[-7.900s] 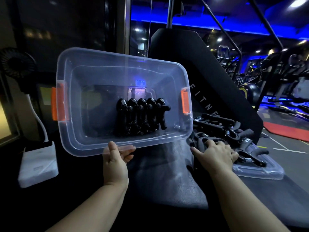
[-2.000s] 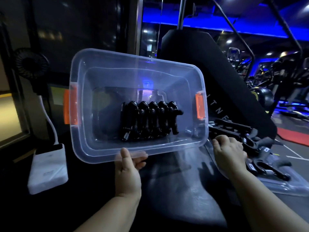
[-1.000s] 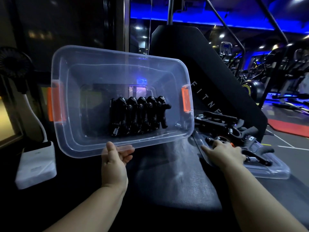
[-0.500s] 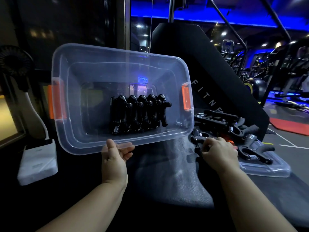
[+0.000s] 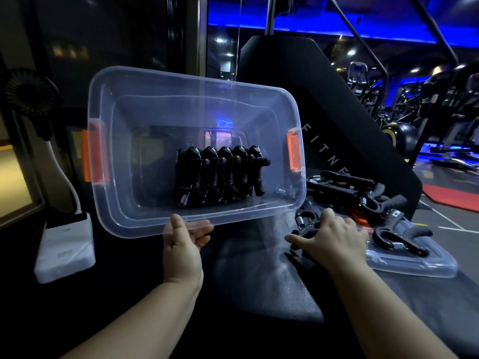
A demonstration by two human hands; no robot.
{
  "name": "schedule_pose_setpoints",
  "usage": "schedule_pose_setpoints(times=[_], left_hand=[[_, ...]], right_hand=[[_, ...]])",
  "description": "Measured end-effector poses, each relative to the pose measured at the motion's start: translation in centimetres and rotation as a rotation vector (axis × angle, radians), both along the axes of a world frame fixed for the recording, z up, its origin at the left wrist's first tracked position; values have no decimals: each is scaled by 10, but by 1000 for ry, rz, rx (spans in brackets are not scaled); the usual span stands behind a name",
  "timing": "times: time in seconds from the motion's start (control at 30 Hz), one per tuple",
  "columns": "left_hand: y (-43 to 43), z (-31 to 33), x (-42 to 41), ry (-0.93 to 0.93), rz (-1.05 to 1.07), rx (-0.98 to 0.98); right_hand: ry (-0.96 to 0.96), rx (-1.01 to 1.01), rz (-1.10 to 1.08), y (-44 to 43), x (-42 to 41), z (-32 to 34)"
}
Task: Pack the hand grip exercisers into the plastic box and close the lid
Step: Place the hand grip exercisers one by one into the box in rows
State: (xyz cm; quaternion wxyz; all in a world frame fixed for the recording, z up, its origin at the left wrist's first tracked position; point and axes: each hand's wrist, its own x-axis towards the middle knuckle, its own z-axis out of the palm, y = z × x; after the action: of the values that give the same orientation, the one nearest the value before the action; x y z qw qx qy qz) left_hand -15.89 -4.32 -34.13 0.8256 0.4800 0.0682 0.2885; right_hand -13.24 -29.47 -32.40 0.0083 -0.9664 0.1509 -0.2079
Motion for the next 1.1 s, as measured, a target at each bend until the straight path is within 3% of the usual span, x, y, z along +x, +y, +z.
schedule_pose_setpoints(times=[0.17, 0.53, 0.87, 1.1], left_hand=[[0, 0, 0, 7, -4, -8], [1, -3, 2, 18, 10, 19], [1, -4, 4, 28, 16, 38], [1, -2, 3, 44, 3, 8]], right_hand=[[75, -109, -3, 5, 1, -1], [28, -137, 38, 12, 0, -1], [72, -62, 105, 13, -7, 5], [45, -23, 295, 34, -32, 9]])
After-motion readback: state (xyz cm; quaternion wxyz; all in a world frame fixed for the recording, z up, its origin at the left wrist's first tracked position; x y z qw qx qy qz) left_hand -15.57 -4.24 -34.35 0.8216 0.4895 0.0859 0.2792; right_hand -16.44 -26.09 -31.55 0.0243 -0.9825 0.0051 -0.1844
